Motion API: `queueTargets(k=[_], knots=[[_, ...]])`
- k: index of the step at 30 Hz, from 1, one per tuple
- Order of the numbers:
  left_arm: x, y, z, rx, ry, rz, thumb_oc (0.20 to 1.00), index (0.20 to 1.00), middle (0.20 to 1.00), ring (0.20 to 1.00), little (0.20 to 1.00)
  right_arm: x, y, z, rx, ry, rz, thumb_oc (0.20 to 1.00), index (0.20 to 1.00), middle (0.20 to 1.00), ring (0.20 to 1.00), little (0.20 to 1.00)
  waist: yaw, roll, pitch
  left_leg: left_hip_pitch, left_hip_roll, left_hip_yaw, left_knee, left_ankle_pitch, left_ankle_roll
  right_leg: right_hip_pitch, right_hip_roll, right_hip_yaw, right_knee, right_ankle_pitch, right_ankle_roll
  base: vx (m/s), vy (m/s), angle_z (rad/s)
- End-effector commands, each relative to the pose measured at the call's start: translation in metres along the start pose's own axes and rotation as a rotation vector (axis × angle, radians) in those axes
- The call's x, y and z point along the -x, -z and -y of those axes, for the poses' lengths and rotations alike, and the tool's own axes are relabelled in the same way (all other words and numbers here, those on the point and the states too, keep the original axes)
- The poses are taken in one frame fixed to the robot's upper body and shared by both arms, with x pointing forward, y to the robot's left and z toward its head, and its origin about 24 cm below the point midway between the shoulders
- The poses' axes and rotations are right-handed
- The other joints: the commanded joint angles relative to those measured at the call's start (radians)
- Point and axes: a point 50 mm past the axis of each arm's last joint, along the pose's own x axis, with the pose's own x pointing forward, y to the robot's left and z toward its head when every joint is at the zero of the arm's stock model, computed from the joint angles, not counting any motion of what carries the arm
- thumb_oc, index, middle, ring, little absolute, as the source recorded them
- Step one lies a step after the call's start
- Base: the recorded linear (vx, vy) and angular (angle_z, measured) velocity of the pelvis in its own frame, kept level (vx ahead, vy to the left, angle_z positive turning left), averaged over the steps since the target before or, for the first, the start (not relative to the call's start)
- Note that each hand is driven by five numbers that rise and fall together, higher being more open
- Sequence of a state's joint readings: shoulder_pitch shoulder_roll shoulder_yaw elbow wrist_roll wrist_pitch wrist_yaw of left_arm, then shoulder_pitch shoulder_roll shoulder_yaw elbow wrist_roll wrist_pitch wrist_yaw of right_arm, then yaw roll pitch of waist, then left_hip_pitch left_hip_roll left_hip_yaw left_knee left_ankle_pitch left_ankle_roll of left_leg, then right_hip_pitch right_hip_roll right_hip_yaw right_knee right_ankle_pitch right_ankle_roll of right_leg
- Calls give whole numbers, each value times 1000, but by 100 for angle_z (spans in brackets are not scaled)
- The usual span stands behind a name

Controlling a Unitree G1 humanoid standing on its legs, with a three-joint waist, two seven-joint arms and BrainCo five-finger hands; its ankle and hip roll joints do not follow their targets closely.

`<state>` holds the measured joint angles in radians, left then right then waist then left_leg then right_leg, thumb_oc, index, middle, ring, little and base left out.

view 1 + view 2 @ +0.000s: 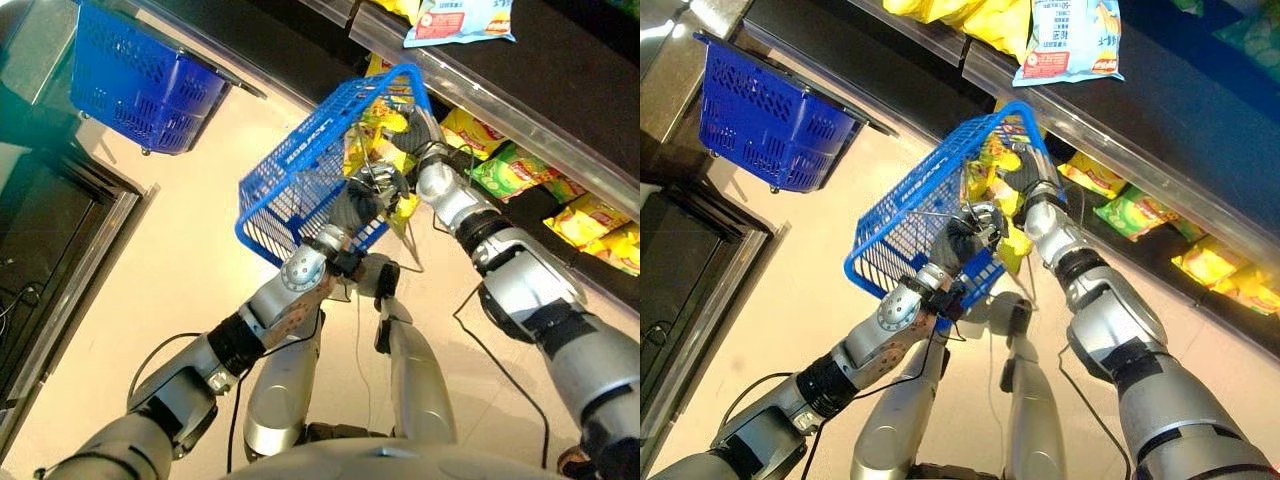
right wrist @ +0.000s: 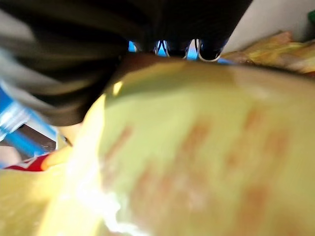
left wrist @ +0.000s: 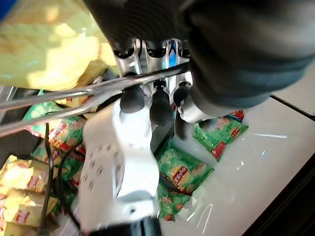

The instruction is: Pick up the snacks into the basket

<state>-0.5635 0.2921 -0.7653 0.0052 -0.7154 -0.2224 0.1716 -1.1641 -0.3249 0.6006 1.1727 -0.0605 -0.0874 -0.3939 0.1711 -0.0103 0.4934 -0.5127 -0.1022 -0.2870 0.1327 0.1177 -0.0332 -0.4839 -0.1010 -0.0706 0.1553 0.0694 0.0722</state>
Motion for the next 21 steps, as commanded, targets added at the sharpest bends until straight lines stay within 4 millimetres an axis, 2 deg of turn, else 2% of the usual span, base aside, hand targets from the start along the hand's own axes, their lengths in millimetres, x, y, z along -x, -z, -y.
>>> queueTargets(k=[1, 7, 8, 9, 13, 21], knots=[[-14, -66, 52, 48, 290, 310, 200, 200, 200, 200, 200, -16, -30, 30, -42, 83, 82, 200, 200, 200, 200, 200, 19, 21, 8, -15, -50, 17, 66, -88, 6, 15, -45, 19, -12, -15, 59, 0, 0, 0], [-14, -62, 57, 75, 308, 286, 200, 200, 200, 200, 200, -16, -28, 24, -71, 59, 37, 200, 200, 200, 200, 200, 25, 34, 9, -17, -55, 13, 66, -85, 7, 14, -48, 12, -9, -18, 59, 5, 2, 2], [-14, -62, 57, 80, 308, 280, 200, 200, 200, 200, 200, -15, -27, 20, -80, 47, 27, 489, 489, 489, 489, 489, 28, 36, 9, -17, -56, 13, 65, -85, 7, 14, -48, 10, -9, -20, 59, 12, 3, 3], [-14, -62, 57, 81, 308, 282, 200, 200, 200, 200, 200, -14, -25, 19, -82, 42, 19, 1000, 1000, 1000, 1000, 1000, 29, 37, 9, -17, -56, 12, 64, -84, 7, 14, -48, 10, -9, -20, 58, 11, 2, 5], [-15, -61, 55, 95, 297, 274, 200, 200, 200, 200, 200, -11, -18, 8, -93, -10, -16, 1000, 1000, 1000, 1000, 1000, 30, 40, 7, -12, -56, 12, 64, -85, 7, 18, -50, 9, -8, -22, 59, 17, 2, 6], [-15, -63, 52, 109, 275, 282, 200, 200, 200, 200, 200, -5, -9, -3, -130, -31, -49, 1000, 1000, 1000, 1000, 1000, 25, 34, 3, -9, -54, 15, 65, -88, 7, 20, -53, 7, -6, -23, 58, 2, 0, 0]])
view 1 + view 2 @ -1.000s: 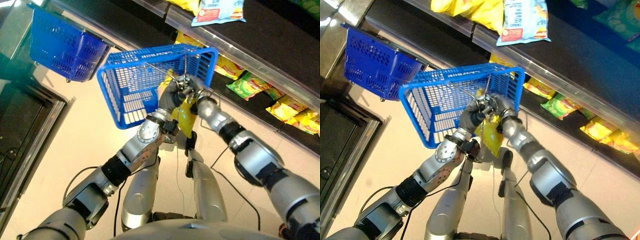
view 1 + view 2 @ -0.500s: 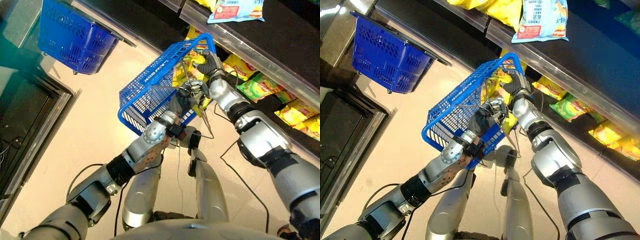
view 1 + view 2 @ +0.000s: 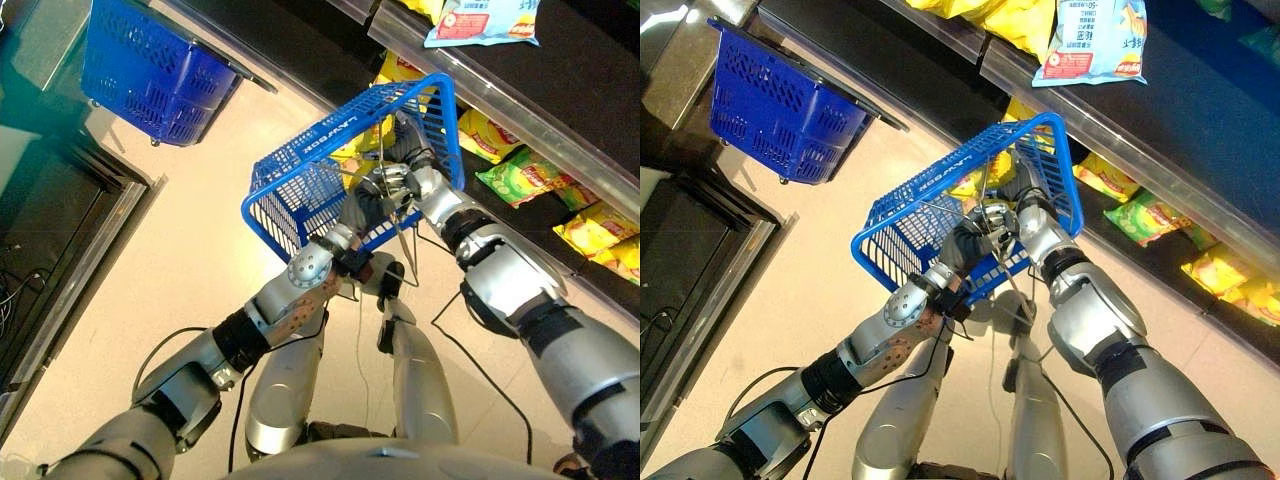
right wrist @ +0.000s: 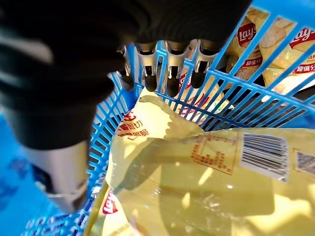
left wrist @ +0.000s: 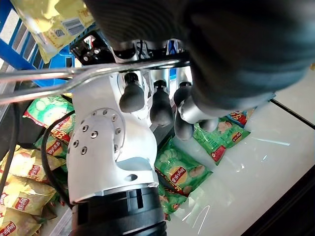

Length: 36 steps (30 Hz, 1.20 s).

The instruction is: Pick up the snacks into the basket

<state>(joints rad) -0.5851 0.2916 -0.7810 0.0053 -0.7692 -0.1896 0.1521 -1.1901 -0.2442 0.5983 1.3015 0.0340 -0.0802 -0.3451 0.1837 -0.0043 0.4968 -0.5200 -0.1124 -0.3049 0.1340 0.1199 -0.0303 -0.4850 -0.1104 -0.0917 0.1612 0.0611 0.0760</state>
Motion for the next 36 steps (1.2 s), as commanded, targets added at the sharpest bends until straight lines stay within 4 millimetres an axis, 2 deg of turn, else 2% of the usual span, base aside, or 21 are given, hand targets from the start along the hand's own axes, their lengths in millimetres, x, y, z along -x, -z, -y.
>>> queueTargets(k=[1, 6, 9, 11, 12, 14, 15, 16, 17, 19, 22, 24, 26, 29, 31, 32, 33, 34, 35, 36], knots=[[-11, -63, 49, 66, 243, 315, 200, 200, 200, 200, 200, -5, -14, 16, -53, 45, 59, 1000, 1000, 1000, 1000, 1000, 10, 27, -2, 3, -43, 34, 62, -91, 4, 24, -43, 29, -12, -16, 55, 0, 0, 0], [-9, -65, 38, 49, 177, 331, 200, 200, 200, 200, 200, 3, -10, 1, -158, 35, 76, 1000, 1000, 1000, 1000, 1000, -7, 13, -5, 14, -37, 41, 61, -94, 5, 32, -41, 33, -16, -15, 55, 4, 6, 0], [-2, -65, 15, 14, 54, 350, 200, 200, 200, 200, 200, 20, -15, -8, -201, 3, 209, 1000, 1000, 1000, 1000, 1000, -30, -12, -8, 28, -29, 52, 57, -97, 6, 46, -40, 44, -28, -10, 59, 32, 40, -2], [9, -63, -11, -38, -87, 350, 200, 200, 200, 200, 200, 45, -7, -11, -248, -10, 294, 1000, 1000, 1000, 1000, 1000, -51, -33, -15, 41, -24, 64, 60, -105, 9, 63, -43, 52, -41, -5, 64, 52, 58, -11], [16, -58, -25, -66, -160, 333, 200, 200, 200, 200, 200, 59, 2, -11, -273, -21, 313, 1000, 1000, 1000, 1000, 1000, -61, -43, -19, 45, -21, 71, 63, -109, 11, 72, -45, 55, -46, -3, 67, 56, 55, -19], [35, -47, -57, -110, -327, 289, 200, 200, 200, 200, 200, 86, 37, -1, -310, -10, 291, 1000, 1000, 1000, 1000, 1000, -80, -55, -31, 59, -19, 77, 74, -125, 15, 96, -51, 60, -57, -2, 70, 75, 72, -20], [52, -38, -77, -132, -431, 248, 200, 200, 200, 200, 200, 105, 59, 5, -313, -30, 267, 1000, 1000, 1000, 1000, 1000, -92, -63, -49, 69, -19, 83, 75, -130, 19, 112, -59, 62, -69, 4, 76, 126, 140, -12], [79, -22, -100, -153, -557, 169, 200, 200, 200, 200, 200, 131, 97, 6, -301, -80, 170, 1000, 1000, 1000, 1000, 1000, -108, -74, -71, 91, -16, 98, 83, -149, 27, 145, -66, 71, -89, 13, 84, 99, 113, -6], [79, -22, -100, -153, -556, 168, 200, 200, 200, 200, 200, 131, 97, 7, -302, -80, 170, 1000, 1000, 1000, 1000, 1000, -109, -75, -73, 89, -17, 98, 80, -145, 28, 142, -67, 71, -90, 15, 85, 100, 125, -18], [109, -15, -122, -209, -668, 107, 200, 200, 200, 200, 200, 154, 120, 7, -273, -147, 107, 1000, 1000, 1000, 1000, 1000, -128, -91, -108, 116, -14, 119, 83, -161, 34, 169, -73, 83, -114, 30, 96, 95, 110, -41], [146, -5, -146, -262, -836, 32, 200, 200, 200, 200, 200, 181, 139, 4, -355, -225, 41, 1000, 1000, 1000, 1000, 1000, -157, -116, -169, 172, -4, 157, 64, -177, 40, 196, -72, 125, -156, 68, 114, 118, 147, -45], [165, 0, -155, -279, -904, -7, 200, 200, 200, 200, 200, 196, 146, 4, -350, -318, 21, 1000, 1000, 1000, 1000, 1000, -176, -134, -217, 205, 2, 182, 42, -183, 44, 209, -71, 153, -188, 97, 129, 88, 142, -67], [172, 3, -156, -273, -922, -23, 200, 200, 200, 200, 200, 199, 148, 6, -379, -302, 11, 1000, 1000, 1000, 1000, 1000, -182, -139, -230, 217, 4, 191, 32, -185, 47, 208, -68, 161, -193, 106, 133, 37, 67, -37], [183, 13, -163, -318, -994, -85, 200, 200, 200, 200, 200, 201, 163, -2, -585, -164, -87, 1000, 1000, 1000, 1000, 1000, -200, -144, -250, 241, 17, 223, 22, -190, 52, 205, -45, 185, -187, 121, 141, -2, 76, -29], [197, 23, -170, -401, -1032, -188, 200, 200, 200, 200, 200, 202, 179, -7, -609, -68, -180, 1000, 1000, 1000, 1000, 1000, -195, -136, -260, 252, 29, 246, 22, -190, 59, 204, -39, 164, -161, 100, 137, -29, 73, -41], [202, 31, -170, -408, -1030, -243, 200, 200, 200, 200, 200, 205, 194, -10, -615, -14, -259, 1000, 1000, 1000, 1000, 1000, -191, -123, -266, 265, 41, 251, 14, -186, 59, 219, -40, 147, -137, 78, 126, -46, 53, -70], [210, 51, -167, -399, -999, -359, 200, 200, 200, 200, 200, 216, 221, -16, -634, 77, -421, 1000, 1000, 1000, 1000, 1000, -186, -97, -275, 288, 53, 249, -2, -179, 59, 260, -42, 143, -110, 50, 113, -36, 37, -70], [210, 51, -167, -400, -999, -358, 200, 200, 200, 200, 200, 216, 221, -16, -634, 77, -420, 1000, 1000, 1000, 1000, 1000, -187, -98, -277, 286, 52, 249, -4, -176, 59, 257, -43, 144, -111, 51, 113, -57, 3, -50], [220, 67, -166, -394, -981, -460, 200, 200, 200, 200, 200, 227, 242, -23, -655, 154, -562, 1000, 1000, 1000, 1000, 1000, -183, -80, -288, 295, 64, 254, -15, -170, 58, 274, -60, 139, -93, 48, 111, -40, -27, -37], [227, 75, -163, -397, -959, -520, 200, 200, 200, 200, 200, 231, 247, -26, -630, 137, -603, 1000, 1000, 1000, 1000, 1000, -180, -70, -302, 301, 73, 260, -23, -168, 56, 285, -74, 135, -94, 53, 110, -43, -61, -30]])
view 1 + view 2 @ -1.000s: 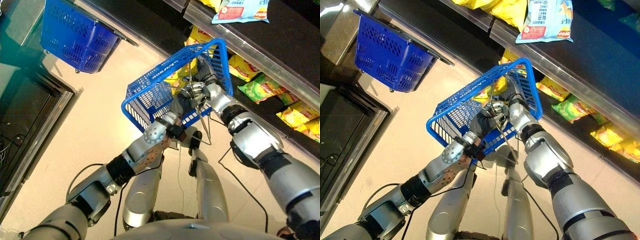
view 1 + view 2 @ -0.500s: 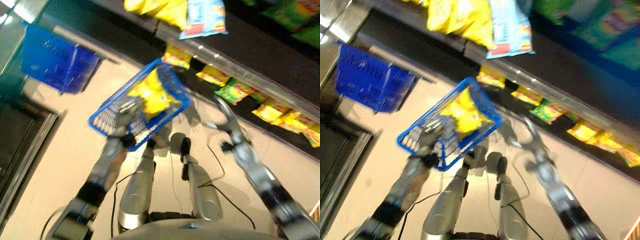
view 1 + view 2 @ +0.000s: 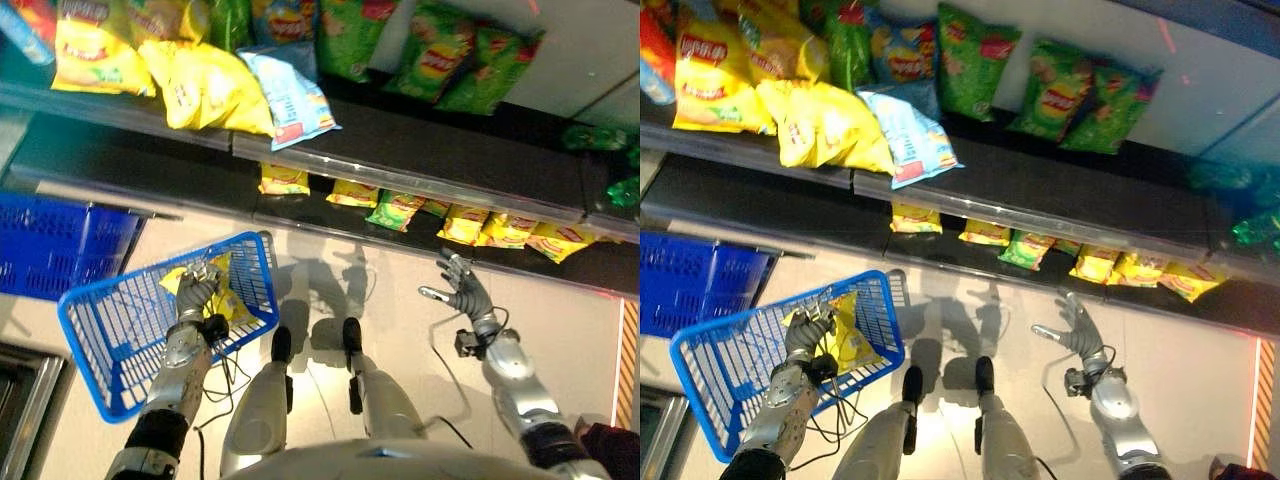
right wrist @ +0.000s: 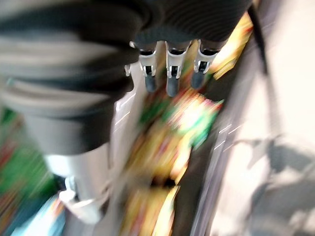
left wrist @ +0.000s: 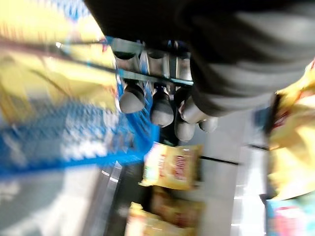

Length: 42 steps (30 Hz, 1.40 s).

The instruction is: Pick up the snacks into the basket

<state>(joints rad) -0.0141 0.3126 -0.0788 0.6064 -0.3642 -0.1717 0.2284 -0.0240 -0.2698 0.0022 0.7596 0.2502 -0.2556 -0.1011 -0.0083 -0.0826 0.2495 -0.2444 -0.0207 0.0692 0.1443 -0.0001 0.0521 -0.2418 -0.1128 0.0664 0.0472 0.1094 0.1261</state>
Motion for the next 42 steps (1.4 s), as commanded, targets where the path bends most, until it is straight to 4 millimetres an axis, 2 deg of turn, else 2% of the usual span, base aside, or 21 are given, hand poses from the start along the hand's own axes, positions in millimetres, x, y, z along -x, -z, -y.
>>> queueTargets(k=[1, 4, 5, 10, 12, 17, 19, 21, 23, 25, 26, 27, 28, 32, 35, 36, 37, 39, 40, 41, 42], knots=[[-2, -21, 9, -203, 143, 142, 200, 200, 200, 200, 200, -1, 0, 34, 8, 176, -13, 1000, 1000, 1000, 1000, 1000, 17, 16, -65, 39, -7, -103, -46, -44, -30, 62, -91, -32, 14, 14, 61, -17, -69, -54], [8, 26, 6, -405, 183, -29, 200, 200, 200, 200, 200, 9, 44, 46, 30, 260, -259, 1000, 1000, 1000, 1000, 1000, 31, 27, -102, 64, 15, -63, -87, -30, -42, 93, -143, -63, -16, 63, 77, -54, -150, -71], [15, 57, 4, -448, 176, -176, 200, 200, 200, 200, 200, 16, 62, 46, 77, 261, -374, 1000, 1000, 1000, 1000, 1000, 34, 28, -119, 78, 31, -35, -113, -17, -57, 94, -161, -97, -34, 70, 90, -97, -177, -58], [25, 91, -5, -508, 142, -383, 200, 200, 200, 200, 200, 31, 85, 47, 112, 254, -511, 1000, 1000, 1000, 1000, 1000, 24, 24, -157, 93, 70, 4, -158, 12, -87, 87, -154, -128, -30, 7, 92, -30, -258, -89], [36, 111, -21, -537, 94, -535, 200, 200, 200, 200, 200, 47, 104, 46, 94, 244, -608, 1000, 1000, 1000, 1000, 1000, -9, 36, -181, 118, 146, 20, -184, 57, -126, 93, -83, -90, 33, -116, 59, 36, -538, -37], [55, 130, -29, -428, 37, -644, 200, 200, 200, 200, 200, 51, 109, 41, 96, 198, -622, 1000, 1000, 1000, 1000, 1000, -33, 40, -180, 164, 253, 3, -100, 50, -141, 80, 37, -57, 154, -199, -3, 77, -517, -37], [54, 129, -17, -398, 56, -625, 200, 200, 200, 200, 200, 44, 102, 38, 124, 168, -585, 1000, 1000, 1000, 1000, 1000, -13, 36, -154, 156, 217, -108, -31, 53, -122, 81, 67, -33, 180, -200, -28, 26, -340, -79], [57, 131, -2, -393, 101, -612, 200, 200, 200, 200, 200, 39, 96, 41, 134, 167, -565, 1000, 1000, 1000, 1000, 1000, 10, 32, -146, 135, 63, -244, 21, -20, -91, 104, 92, 11, 136, -189, -38, 51, -354, -81], [56, 130, 4, -387, 124, -590, 200, 200, 200, 200, 200, 34, 91, 38, 132, 153, -537, 1000, 1000, 1000, 1000, 1000, 30, 43, -150, 110, -28, -236, -5, -29, -83, 123, 121, 58, 97, -165, -30, 113, -274, -81], [52, 126, 8, -393, 147, -565, 200, 200, 200, 200, 200, 28, 84, 35, 133, 140, -503, 1000, 1000, 1000, 1000, 1000, 37, 63, -158, 71, -56, -185, -48, 15, -76, 143, 149, 59, 61, -161, -40, 193, -236, -118], [47, 120, 12, -404, 172, -536, 200, 200, 200, 200, 200, 15, 69, 30, 136, 127, -444, 1000, 1000, 1000, 1000, 1000, 45, 94, -161, 0, -101, -141, -110, 76, -64, 170, 194, 70, 26, -162, -54, 201, -156, -111], [47, 120, 12, -404, 172, -536, 200, 200, 200, 200, 200, 15, 69, 30, 135, 127, -444, 1000, 1000, 1000, 1000, 1000, 46, 92, -159, 4, -102, -140, -111, 75, -64, 174, 192, 71, 25, -163, -53, 394, -226, -84], [48, 121, 14, -393, 173, -538, 200, 200, 200, 200, 200, 8, 61, 26, 157, 107, -418, 1000, 1000, 1000, 1000, 1000, 77, 109, -163, -53, -150, -124, -157, 101, -68, 232, 232, 112, -16, -166, -56, 255, -106, -18], [51, 125, 8, -361, 138, -568, 200, 200, 200, 200, 200, 5, 58, 19, 170, 75, -408, 1000, 1000, 1000, 1000, 1000, 112, 105, -171, -77, -149, -78, -140, 127, -60, 319, 242, 152, -42, -209, -65, 383, -70, -25], [60, 133, -5, -345, 93, -617, 200, 200, 200, 200, 200, 11, 68, 9, 221, 14, -447, 1000, 1000, 1000, 1000, 1000, 131, 67, -198, -52, -125, -65, -143, 130, -19, 338, 223, 161, 29, -264, -60, 567, -40, -44], [64, 137, -13, -353, 80, -650, 200, 200, 200, 200, 200, 19, 77, 10, 214, 9, -480, 1000, 1000, 1000, 1000, 1000, 126, 20, -214, -7, -135, -64, -149, 102, -2, 291, 188, 120, 230, -154, 32, 549, -94, -53], [64, 137, -12, -353, 81, -650, 200, 200, 200, 200, 200, 19, 77, 10, 214, 9, -480, 1000, 1000, 1000, 1000, 1000, 128, 22, -217, -11, -131, -63, -148, 103, -3, 287, 191, 121, 229, -151, 32, 501, -116, -43], [62, 136, -16, -352, 67, -652, 200, 200, 200, 200, 200, 19, 76, 8, 211, 1, -471, 1000, 1000, 1000, 1000, 1000, 99, 23, -193, 58, -105, -78, -155, 76, 3, 144, 199, 67, 515, 46, 132, 250, -74, -31], [62, 136, -16, -352, 67, -652, 200, 200, 200, 200, 200, 19, 76, 8, 211, 1, -471, 1000, 1000, 1000, 1000, 1000, 99, 23, -193, 58, -105, -78, -155, 76, 3, 144, 199, 67, 515, 46, 132, 375, -49, -28], [55, 129, -11, -355, 84, -617, 200, 200, 200, 200, 200, 17, 73, 6, 194, 1, -444, 1000, 1000, 1000, 1000, 1000, 61, 52, -166, 126, -73, -135, -172, 65, 10, 41, 212, 5, 713, 20, 103, 429, -38, 1], [50, 125, -7, -369, 99, -590, 200, 200, 200, 200, 200, 14, 68, 5, 162, 13, -417, 1000, 1000, 1000, 1000, 1000, 49, 61, -160, 155, -61, -152, -180, 54, 10, -2, 211, -19, 763, -11, 75, 571, -69, 23]])
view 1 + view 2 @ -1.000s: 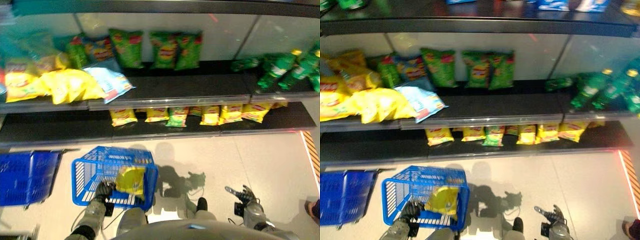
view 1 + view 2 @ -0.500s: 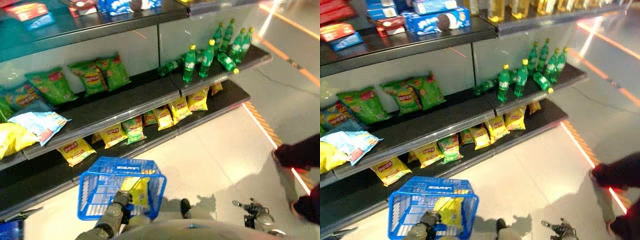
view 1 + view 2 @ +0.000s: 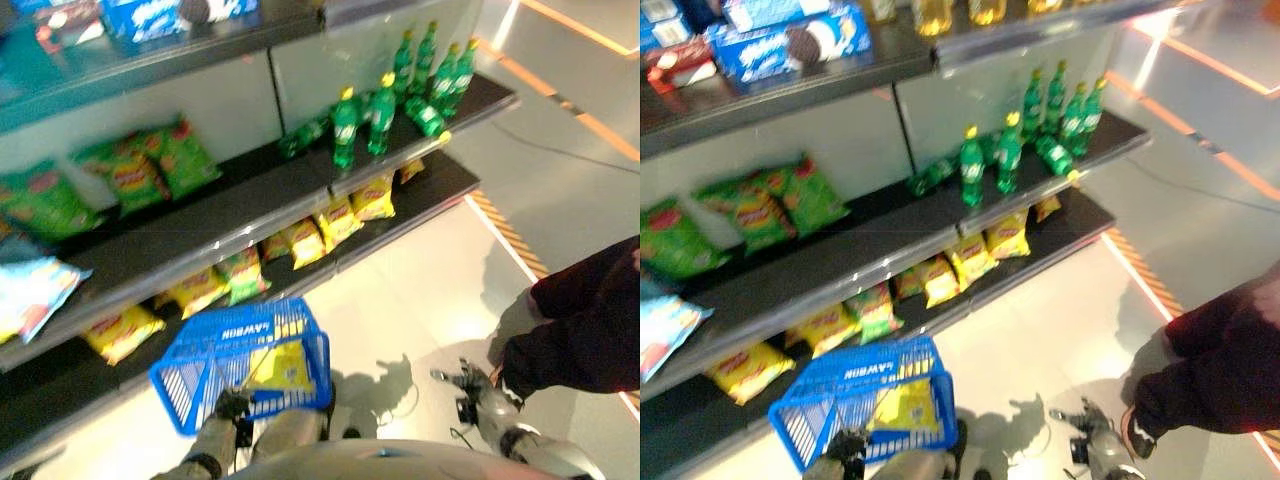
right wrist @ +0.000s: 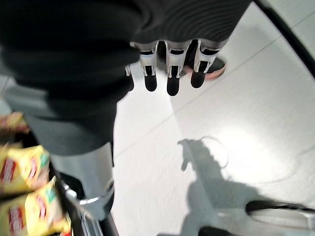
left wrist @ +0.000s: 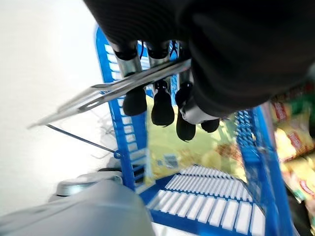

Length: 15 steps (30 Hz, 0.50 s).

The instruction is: Pick up the snacks into the basket

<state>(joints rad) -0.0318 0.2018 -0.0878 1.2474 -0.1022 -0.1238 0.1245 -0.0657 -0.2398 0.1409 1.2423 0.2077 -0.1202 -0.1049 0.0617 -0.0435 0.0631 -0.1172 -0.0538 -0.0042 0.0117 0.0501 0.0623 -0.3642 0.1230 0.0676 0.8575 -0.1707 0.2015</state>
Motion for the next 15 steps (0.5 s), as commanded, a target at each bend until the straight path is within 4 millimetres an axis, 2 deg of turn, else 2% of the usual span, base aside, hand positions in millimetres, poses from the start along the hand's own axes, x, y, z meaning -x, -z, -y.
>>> queueTargets(k=[1, 2, 3, 4, 5, 6, 7, 8, 9, 10, 12, 13, 15], knots=[[-3, -16, -2, -63, -4, 42, 200, 200, 200, 200, 200, -5, -42, 11, -74, 43, 150, 1000, 1000, 1000, 1000, 1000, -24, 26, 31, 52, -23, -96, -46, -5, -1, 102, -70, -38, -39, 245, -17, 524, -149, 72], [-5, -24, -4, -56, -16, 73, 200, 200, 200, 200, 200, -4, -54, 10, -135, 56, 203, 1000, 1000, 1000, 1000, 1000, -20, 40, 33, 72, -11, -123, -39, -18, -10, 68, -164, -34, -118, 220, -62, 450, -131, 91], [-5, -25, -2, -51, -12, 78, 200, 200, 200, 200, 200, -4, -54, 8, -139, 50, 205, 1000, 1000, 1000, 1000, 1000, -30, 50, 35, 91, -9, -140, -33, -29, -9, 55, -175, -42, -145, 189, -86, 423, -187, 66], [-5, -29, -2, -54, -10, 91, 200, 200, 200, 200, 200, -3, -58, 7, -160, 45, 227, 1000, 1000, 1000, 1000, 1000, -42, 47, 39, 100, -18, -167, -30, -39, -16, 42, -151, -11, -236, 174, -86, 357, -212, 52], [-6, -34, 0, -75, -1, 110, 200, 200, 200, 200, 200, -3, -61, 7, -179, 43, 244, 1000, 1000, 1000, 1000, 1000, -61, 38, 34, 117, -26, -208, -35, -57, -31, 60, -138, 21, -398, 154, -75, 266, -204, 38], [-6, -34, 1, -75, -1, 110, 200, 200, 200, 200, 200, -3, -61, 7, -179, 43, 244, 1000, 1000, 1000, 1000, 1000, -62, 38, 34, 117, -26, -209, -36, -57, -31, 61, -138, 21, -399, 154, -75, 429, -334, 114], [-6, -41, 0, -104, -5, 138, 200, 200, 200, 200, 200, -1, -62, 11, -225, 68, 262, 1000, 1000, 1000, 1000, 1000, -78, 31, 27, 135, -39, -268, -29, -88, -54, 97, -208, 73, -722, 196, -48, 414, -363, 120], [-6, -41, -1, -103, -15, 140, 200, 200, 200, 200, 200, -1, -62, 11, -239, 71, 270, 1000, 1000, 1000, 1000, 1000, -78, 30, 23, 143, -41, -300, -26, -106, -59, 77, -245, 111, -816, 228, -29, 540, -445, 180], [-6, -35, -2, -116, -18, 124, 200, 200, 200, 200, 200, 1, -62, 9, -241, 63, 286, 1000, 1000, 1000, 1000, 1000, -96, 33, 21, 162, -39, -324, -33, -114, -66, 89, -264, 137, -880, 264, -10, 361, -359, 163], [-5, -32, -5, -124, -23, 118, 200, 200, 200, 200, 200, 3, -61, 9, -244, 60, 301, 1000, 1000, 1000, 1000, 1000, -111, 31, 18, 177, -29, -325, -46, -115, -79, 89, -253, 157, -900, 269, 2, 310, -370, 191], [-6, -28, -10, -132, -37, 101, 200, 200, 200, 200, 200, 6, -62, 10, -247, 65, 323, 1000, 1000, 1000, 1000, 1000, -135, 24, 20, 194, 1, -323, -58, -112, -119, 101, -255, 119, -861, 276, 15, 217, -452, 161], [-6, -28, -11, -145, -39, 96, 200, 200, 200, 200, 200, 7, -63, 14, -263, 76, 336, 1000, 1000, 1000, 1000, 1000, -150, 23, 17, 193, 10, -318, -57, -112, -134, 128, -267, 98, -855, 265, 9, 171, -482, 173], [-5, -24, -10, -130, -46, 83, 200, 200, 200, 200, 200, 8, -71, 13, -247, 72, 362, 1000, 1000, 1000, 1000, 1000, -146, 21, 14, 200, 63, -268, -69, -114, -161, 123, -287, 20, -822, 271, 11, 150, -473, 137]])
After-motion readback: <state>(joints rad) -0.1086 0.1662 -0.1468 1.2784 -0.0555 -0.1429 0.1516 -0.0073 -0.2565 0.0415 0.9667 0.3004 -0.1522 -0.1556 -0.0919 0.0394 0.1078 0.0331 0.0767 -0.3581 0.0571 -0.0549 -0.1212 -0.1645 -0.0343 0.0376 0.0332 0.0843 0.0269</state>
